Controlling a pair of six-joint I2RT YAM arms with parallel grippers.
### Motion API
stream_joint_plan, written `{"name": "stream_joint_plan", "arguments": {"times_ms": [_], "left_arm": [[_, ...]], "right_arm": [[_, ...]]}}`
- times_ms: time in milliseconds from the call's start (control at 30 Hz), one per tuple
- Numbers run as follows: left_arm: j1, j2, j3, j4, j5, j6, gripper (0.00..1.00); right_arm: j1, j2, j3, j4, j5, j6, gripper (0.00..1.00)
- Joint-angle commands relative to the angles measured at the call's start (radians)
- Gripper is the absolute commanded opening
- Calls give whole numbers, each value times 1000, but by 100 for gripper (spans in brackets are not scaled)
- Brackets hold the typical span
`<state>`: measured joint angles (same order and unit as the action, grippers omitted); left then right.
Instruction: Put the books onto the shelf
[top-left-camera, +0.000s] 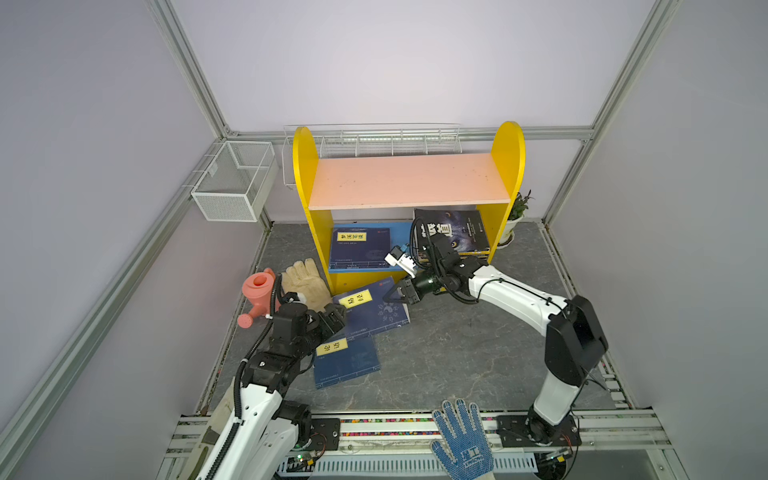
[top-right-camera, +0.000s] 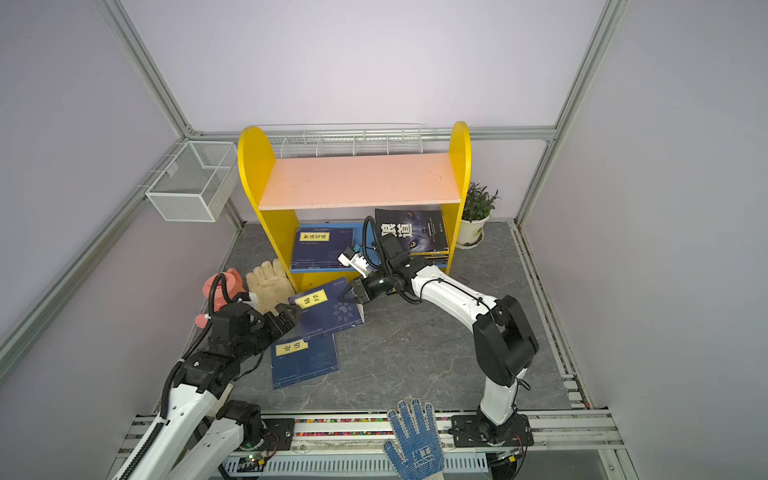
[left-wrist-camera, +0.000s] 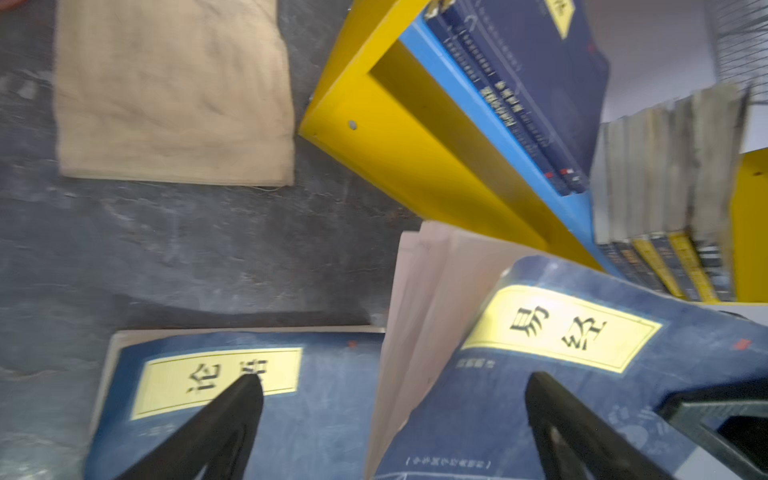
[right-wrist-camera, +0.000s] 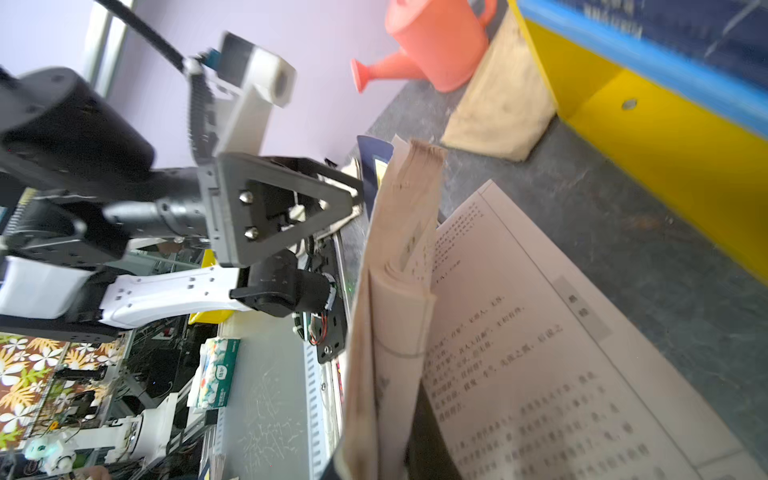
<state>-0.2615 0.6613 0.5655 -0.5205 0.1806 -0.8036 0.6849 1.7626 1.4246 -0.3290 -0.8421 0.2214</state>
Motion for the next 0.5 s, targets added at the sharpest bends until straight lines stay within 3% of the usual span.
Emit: {"name": "stream_joint_plan", "arguments": {"times_ms": [0,200,267,467], "left_arm": [[5,0,12,126,148,-44,100],[5,-6,-6,291,285,-49,99],[5,-14,-10,333,320,-56,92],[5,-44,-34,443,372,-103,22]], "right_arm": [[-16,-47,-39,168,-112,139,8],[-30,-51,-45,341,-188,308,9],[-31,-48,-44,379,-209,350,9],[-35,-55,-42,334,-148,335,11]]}}
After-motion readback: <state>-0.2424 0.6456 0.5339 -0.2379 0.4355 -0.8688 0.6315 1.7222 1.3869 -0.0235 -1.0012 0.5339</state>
